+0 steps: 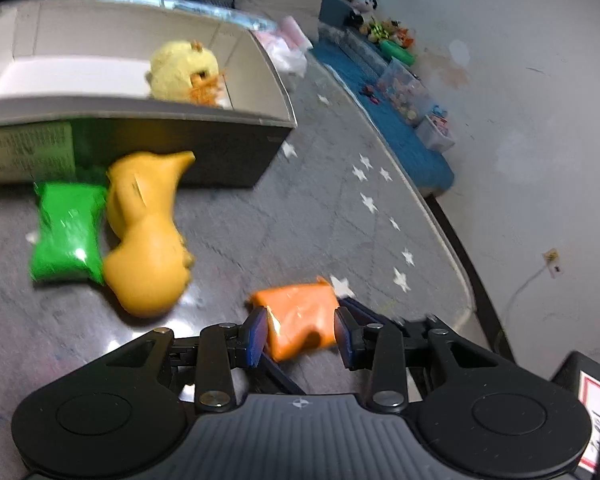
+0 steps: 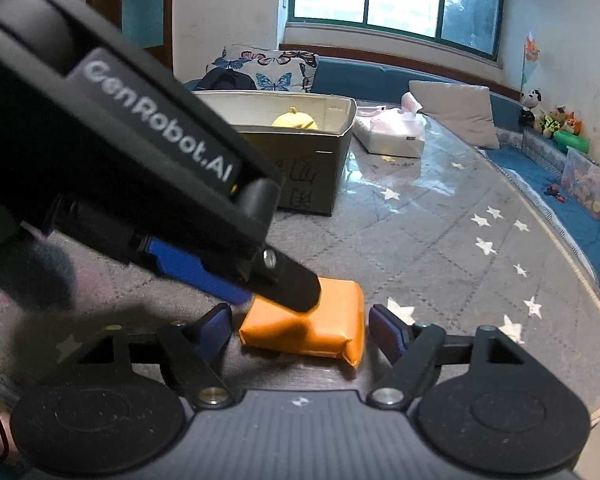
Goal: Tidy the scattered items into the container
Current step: 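Close the left tool on the orange clay block, then lift the orange block with the left tool into the box beside the chick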
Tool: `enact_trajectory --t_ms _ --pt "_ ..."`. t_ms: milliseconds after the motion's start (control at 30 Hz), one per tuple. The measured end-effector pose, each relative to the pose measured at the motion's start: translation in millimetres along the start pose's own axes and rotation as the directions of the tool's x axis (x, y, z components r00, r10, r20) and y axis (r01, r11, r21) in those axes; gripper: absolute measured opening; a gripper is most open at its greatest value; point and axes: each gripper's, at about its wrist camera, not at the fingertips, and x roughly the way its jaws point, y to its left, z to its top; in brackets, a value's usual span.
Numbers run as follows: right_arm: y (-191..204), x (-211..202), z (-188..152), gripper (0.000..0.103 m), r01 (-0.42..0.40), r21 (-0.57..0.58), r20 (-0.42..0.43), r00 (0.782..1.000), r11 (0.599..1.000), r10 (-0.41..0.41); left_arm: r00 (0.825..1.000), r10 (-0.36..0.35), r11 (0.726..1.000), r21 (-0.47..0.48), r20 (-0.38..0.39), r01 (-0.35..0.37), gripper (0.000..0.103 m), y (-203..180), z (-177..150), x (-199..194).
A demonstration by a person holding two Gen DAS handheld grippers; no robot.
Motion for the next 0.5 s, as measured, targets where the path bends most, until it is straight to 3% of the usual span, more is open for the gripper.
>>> enact_trajectory --t_ms 267,500 --pt "-1.5 -3.4 -2.8 0.075 -0.002 0.012 0.000 1.000 1.000 0.002 0.999 -0.016 1.000 -0.026 -0.032 0.016 0.039 7.0 1.6 9.8" --pt "-3.3 -1.6 -1.3 0.066 -0.020 0.017 0.001 1.000 1.000 0.020 0.999 -0.001 0.999 -0.037 -0.047 -0.001 0.039 11.2 2.0 16.8"
